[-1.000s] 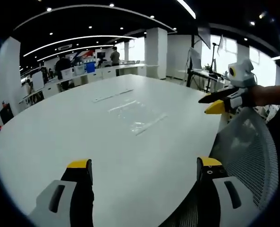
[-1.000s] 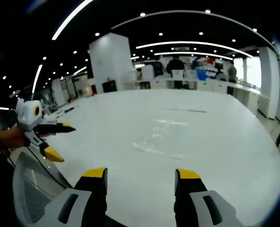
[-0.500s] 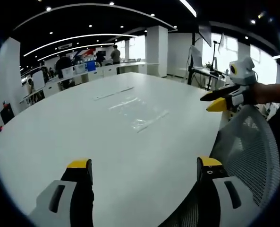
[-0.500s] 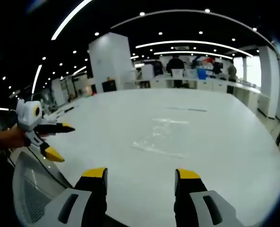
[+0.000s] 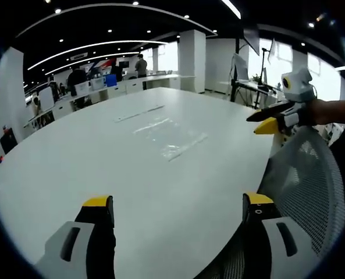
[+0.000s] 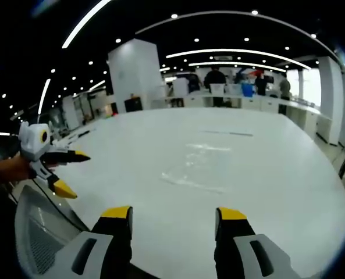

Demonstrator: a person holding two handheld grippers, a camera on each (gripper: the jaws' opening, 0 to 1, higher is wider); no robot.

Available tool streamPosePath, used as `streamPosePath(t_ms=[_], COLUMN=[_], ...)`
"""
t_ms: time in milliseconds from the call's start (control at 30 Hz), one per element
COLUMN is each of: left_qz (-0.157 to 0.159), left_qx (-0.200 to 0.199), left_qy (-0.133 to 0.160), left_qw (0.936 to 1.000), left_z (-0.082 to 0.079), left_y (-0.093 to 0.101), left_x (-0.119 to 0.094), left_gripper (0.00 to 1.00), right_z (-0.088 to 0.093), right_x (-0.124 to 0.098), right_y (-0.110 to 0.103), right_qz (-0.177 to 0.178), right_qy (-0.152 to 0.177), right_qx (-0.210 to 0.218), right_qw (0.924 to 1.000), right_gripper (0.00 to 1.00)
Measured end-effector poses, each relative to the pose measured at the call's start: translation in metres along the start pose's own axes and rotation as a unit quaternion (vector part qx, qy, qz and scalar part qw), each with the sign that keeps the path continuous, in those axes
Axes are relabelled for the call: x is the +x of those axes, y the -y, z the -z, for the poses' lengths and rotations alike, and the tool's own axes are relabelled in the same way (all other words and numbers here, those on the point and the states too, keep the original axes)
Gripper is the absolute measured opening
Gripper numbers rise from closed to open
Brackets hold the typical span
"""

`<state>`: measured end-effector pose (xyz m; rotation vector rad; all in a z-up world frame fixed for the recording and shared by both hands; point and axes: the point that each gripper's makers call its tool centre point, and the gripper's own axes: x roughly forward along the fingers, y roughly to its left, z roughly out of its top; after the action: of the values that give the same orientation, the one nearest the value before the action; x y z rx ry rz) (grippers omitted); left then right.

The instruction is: Open the resealable bag by pulling the two sides of the seal apart until the entire bag opening is separated and visibly accessible.

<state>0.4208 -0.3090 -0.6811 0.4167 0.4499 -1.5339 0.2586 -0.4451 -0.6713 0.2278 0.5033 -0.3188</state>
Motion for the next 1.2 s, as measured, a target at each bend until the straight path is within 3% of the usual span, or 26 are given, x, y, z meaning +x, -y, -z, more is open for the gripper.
streamPosePath(t_ms=[533, 1200], left_qz=[0.002, 0.005], left_qx=[0.006, 0.021], left_qy=[0.002, -0.013], left_qw=[1.0000, 0.9997], left_z=[-0.0048, 0.0024], left_y=[0.0005, 0.0017], left_x=[0.0020, 0.0021], left_gripper=[0.89, 0.88], right_z=[0.0004, 0.0007], right_x=[0.0021, 0.0039], right_y=[-0.0025, -0.0054], right_qz=[-0.005, -0.008], right_qy=[0.000, 0.000], right_qx=[0.001, 0.004], right_qw=[1.0000, 1.0000], right_gripper=[0.55, 0.55])
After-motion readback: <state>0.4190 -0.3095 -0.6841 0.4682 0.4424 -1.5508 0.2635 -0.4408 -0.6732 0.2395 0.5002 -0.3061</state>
